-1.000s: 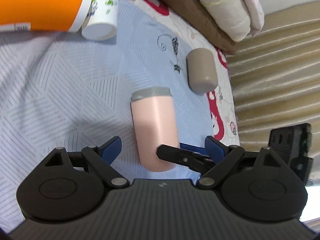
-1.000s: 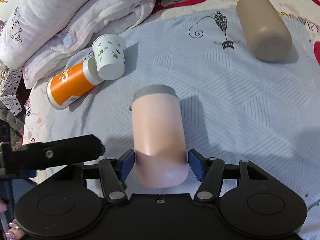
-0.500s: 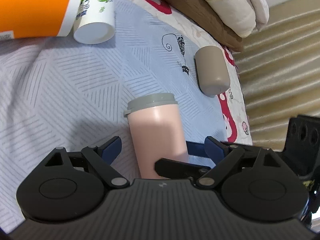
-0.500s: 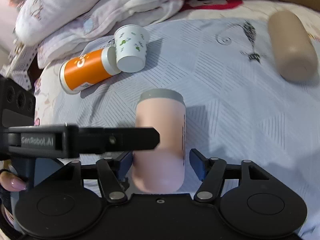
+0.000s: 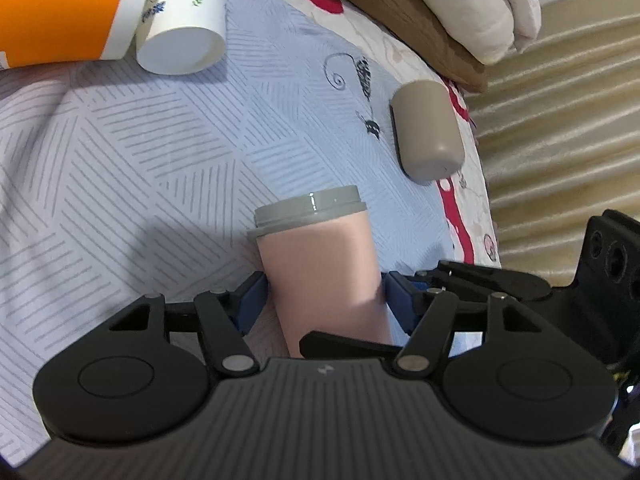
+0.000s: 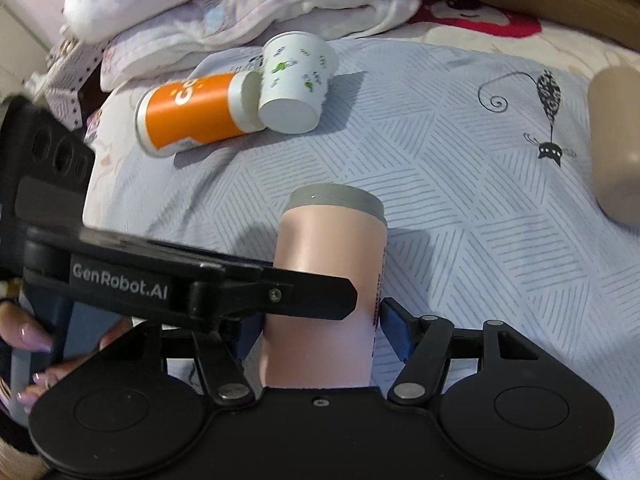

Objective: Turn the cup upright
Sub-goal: 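Rotate the pink tumbler open end up with the right gripper, left gripper pushing its side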

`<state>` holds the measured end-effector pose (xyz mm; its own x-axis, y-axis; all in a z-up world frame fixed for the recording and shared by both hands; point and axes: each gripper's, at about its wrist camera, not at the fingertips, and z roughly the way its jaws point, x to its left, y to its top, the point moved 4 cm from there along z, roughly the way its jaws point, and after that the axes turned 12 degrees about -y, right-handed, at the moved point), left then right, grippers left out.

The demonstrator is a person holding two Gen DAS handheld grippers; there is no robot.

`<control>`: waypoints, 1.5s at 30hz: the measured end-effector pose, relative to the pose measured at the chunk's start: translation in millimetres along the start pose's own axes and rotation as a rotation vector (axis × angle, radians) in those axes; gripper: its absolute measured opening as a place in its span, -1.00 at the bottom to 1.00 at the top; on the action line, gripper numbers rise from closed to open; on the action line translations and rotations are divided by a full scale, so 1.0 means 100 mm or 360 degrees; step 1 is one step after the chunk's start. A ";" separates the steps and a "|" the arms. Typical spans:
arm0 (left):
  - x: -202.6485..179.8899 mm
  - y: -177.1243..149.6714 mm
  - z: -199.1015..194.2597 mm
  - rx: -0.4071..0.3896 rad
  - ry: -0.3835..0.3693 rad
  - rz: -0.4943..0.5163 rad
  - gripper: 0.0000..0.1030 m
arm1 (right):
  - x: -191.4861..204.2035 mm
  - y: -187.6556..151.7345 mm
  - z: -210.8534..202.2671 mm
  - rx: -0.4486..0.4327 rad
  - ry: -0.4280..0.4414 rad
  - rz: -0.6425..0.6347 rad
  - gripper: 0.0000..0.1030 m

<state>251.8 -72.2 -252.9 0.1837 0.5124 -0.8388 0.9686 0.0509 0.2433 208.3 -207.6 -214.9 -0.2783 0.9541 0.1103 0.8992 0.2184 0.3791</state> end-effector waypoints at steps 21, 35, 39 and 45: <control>-0.47 -0.10 -0.30 -0.0249 0.0162 0.0600 0.15 | 0.21 -0.01 -0.27 -0.0426 -0.0162 -0.0461 0.34; -0.59 -0.18 -0.34 -0.0352 0.0221 0.0848 0.16 | 0.30 -0.02 -0.16 -0.0705 -0.0389 -0.0771 0.34; -0.60 -0.19 -0.31 -0.0378 0.0277 0.0917 0.15 | 0.35 -0.04 -0.11 -0.0769 -0.0445 -0.0836 0.34; -0.62 -0.11 -0.31 -0.0459 0.0255 0.0977 0.16 | 0.29 0.02 -0.10 -0.0900 -0.0475 -0.0829 0.34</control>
<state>224.1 -78.3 -188.4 0.6355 0.6405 -0.4311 0.6101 -0.0743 0.7889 199.0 -181.4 -201.9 -0.4394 0.7908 -0.4261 0.3517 0.5879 0.7285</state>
